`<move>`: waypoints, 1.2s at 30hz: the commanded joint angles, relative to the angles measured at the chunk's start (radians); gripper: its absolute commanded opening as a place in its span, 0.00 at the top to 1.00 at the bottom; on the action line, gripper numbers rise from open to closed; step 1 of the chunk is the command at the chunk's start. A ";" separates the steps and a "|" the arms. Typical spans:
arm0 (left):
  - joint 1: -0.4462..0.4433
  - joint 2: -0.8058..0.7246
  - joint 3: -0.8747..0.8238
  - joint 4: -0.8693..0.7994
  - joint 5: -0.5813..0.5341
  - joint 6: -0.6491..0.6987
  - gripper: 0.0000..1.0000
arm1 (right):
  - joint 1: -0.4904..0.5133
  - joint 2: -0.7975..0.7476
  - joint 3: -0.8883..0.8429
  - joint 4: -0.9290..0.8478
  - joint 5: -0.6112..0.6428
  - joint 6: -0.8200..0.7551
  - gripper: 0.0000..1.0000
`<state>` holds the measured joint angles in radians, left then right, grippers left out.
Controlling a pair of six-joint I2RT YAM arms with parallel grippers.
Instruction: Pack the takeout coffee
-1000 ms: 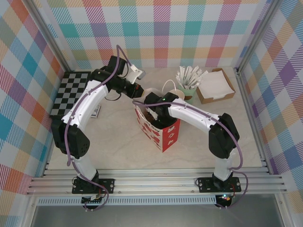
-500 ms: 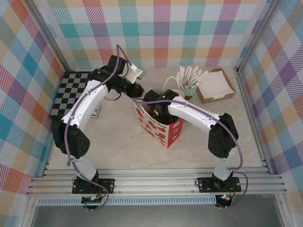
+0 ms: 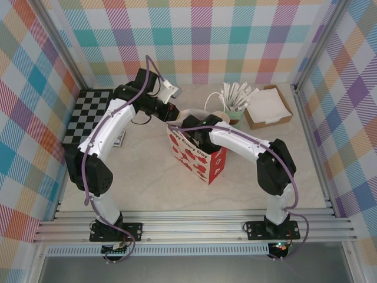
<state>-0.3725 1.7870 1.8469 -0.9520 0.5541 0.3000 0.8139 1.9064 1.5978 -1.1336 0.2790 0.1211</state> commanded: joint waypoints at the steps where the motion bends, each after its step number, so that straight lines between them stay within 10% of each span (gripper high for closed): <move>1: -0.002 0.011 0.023 -0.039 0.014 0.007 1.00 | 0.006 0.052 -0.038 0.026 -0.139 0.004 0.50; 36: -0.002 0.001 0.015 -0.033 0.006 0.004 1.00 | 0.005 -0.046 -0.070 0.052 -0.170 0.006 0.51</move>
<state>-0.3725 1.7878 1.8484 -0.9672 0.5571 0.3000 0.8131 1.8698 1.5604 -1.1164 0.1287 0.1257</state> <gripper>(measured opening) 0.058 0.810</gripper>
